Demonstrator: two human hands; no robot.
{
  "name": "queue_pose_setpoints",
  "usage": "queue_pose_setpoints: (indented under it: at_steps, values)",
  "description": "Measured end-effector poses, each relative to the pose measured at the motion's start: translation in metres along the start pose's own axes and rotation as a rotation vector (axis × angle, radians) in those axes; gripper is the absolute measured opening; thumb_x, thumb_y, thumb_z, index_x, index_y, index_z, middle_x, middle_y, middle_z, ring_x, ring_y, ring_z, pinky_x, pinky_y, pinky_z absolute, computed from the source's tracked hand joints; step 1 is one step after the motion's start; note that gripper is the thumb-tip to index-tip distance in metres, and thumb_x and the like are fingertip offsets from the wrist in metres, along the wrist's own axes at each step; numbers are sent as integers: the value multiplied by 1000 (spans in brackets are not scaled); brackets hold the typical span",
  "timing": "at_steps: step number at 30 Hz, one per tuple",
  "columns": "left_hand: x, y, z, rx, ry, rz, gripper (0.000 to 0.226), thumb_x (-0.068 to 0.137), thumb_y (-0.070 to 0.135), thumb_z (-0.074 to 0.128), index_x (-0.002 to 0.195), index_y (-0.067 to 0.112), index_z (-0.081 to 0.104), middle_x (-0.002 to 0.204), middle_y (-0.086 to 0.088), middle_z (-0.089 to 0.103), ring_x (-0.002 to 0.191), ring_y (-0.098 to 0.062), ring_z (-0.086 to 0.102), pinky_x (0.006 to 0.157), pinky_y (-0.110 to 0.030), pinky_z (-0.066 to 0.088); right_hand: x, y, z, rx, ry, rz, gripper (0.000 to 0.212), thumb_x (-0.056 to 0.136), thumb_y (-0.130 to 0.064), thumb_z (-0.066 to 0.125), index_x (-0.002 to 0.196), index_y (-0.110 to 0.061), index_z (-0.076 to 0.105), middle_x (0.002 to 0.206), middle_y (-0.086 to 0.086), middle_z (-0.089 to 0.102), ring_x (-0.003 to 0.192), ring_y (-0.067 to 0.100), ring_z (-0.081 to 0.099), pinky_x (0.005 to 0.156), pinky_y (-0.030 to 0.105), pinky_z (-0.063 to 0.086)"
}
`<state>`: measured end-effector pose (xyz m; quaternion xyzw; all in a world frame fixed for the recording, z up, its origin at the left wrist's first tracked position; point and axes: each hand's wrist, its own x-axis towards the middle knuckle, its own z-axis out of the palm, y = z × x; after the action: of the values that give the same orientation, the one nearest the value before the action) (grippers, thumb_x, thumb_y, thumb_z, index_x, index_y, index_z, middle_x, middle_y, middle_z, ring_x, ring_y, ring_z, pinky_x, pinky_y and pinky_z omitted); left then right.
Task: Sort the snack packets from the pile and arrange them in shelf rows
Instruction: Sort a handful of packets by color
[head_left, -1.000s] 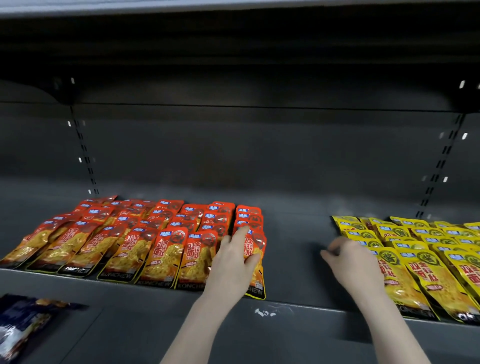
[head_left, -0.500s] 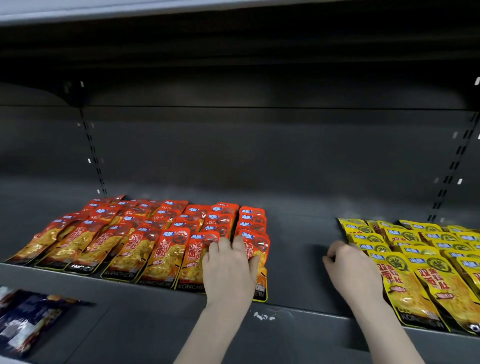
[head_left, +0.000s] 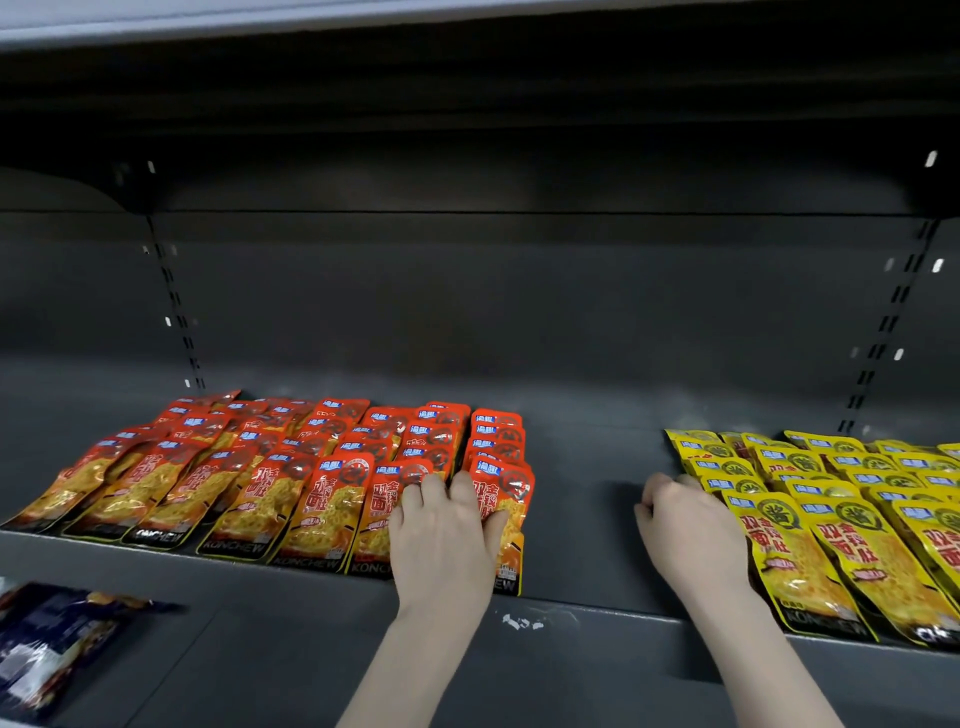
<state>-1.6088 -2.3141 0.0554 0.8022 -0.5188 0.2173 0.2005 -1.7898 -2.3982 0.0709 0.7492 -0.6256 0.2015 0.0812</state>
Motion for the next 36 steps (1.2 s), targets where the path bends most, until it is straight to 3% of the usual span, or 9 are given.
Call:
queue_pose_setpoints:
  at_steps: [10, 12, 14, 19, 21, 25, 27, 30, 36]
  values:
    - [-2, 0, 0, -97, 82, 37, 43, 44, 31, 93, 71, 5, 73, 64, -11, 62, 57, -29, 60, 51, -37, 52, -11, -4, -5, -132, -1, -31, 22, 94, -32, 45, 104, -17, 58, 107, 3, 59, 106, 23, 55, 78, 28, 44]
    - [-2, -1, 1, -108, 90, 39, 41, 44, 30, 93, 68, 3, 72, 63, -12, 62, 57, -31, 60, 52, -39, 52, -12, -6, -3, -131, 42, -44, 16, 87, -27, 60, 92, -12, 63, 93, 8, 63, 93, 28, 61, 70, 31, 48]
    - [-3, -2, 1, -126, 80, 48, 40, 44, 28, 93, 67, 2, 72, 62, -13, 62, 57, -32, 59, 53, -40, 51, -12, -4, 3, -121, 53, -51, 20, 66, -17, 81, 69, -8, 63, 68, 12, 61, 67, 34, 62, 51, 32, 47]
    - [-4, -7, -2, -193, 54, 94, 43, 43, 28, 92, 70, 2, 72, 65, -12, 60, 60, -31, 58, 54, -40, 51, -10, -1, 9, -191, 99, -75, 32, 49, -13, 89, 56, -9, 58, 54, 9, 55, 50, 31, 57, 39, 28, 42]
    - [-1, -8, -3, -230, 64, 115, 44, 44, 28, 91, 75, 3, 72, 67, -11, 60, 61, -31, 58, 55, -38, 51, -11, -1, 10, -205, 85, -61, 26, 57, -14, 86, 61, -8, 61, 60, 10, 58, 56, 32, 59, 43, 29, 43]
    - [3, -7, -8, -297, 72, 166, 44, 48, 31, 90, 81, 8, 72, 72, -7, 61, 65, -27, 58, 56, -36, 50, -12, -2, 4, -215, 77, -40, 16, 89, -27, 57, 93, -12, 64, 94, 8, 63, 93, 30, 59, 70, 31, 45]
    - [6, -5, -9, -333, 59, 186, 42, 49, 29, 89, 82, 11, 72, 74, -6, 62, 65, -27, 59, 56, -36, 51, -13, -4, -2, -191, 75, -41, 12, 83, -24, 65, 85, -12, 65, 85, 9, 63, 83, 33, 61, 65, 33, 46]
    - [10, 3, -13, -371, 26, 217, 41, 51, 29, 89, 85, 15, 72, 76, -2, 64, 66, -25, 60, 56, -35, 51, -13, 4, -7, -192, 179, -64, 24, 57, -12, 84, 59, -10, 61, 57, 9, 57, 53, 33, 57, 45, 33, 46]
    - [19, 41, -31, -407, -58, 257, 39, 58, 32, 87, 90, 17, 71, 83, -2, 65, 76, -25, 62, 63, -36, 52, -13, 48, -34, -246, 346, -48, 23, 53, -10, 85, 61, -10, 64, 57, 8, 57, 52, 32, 57, 45, 32, 46]
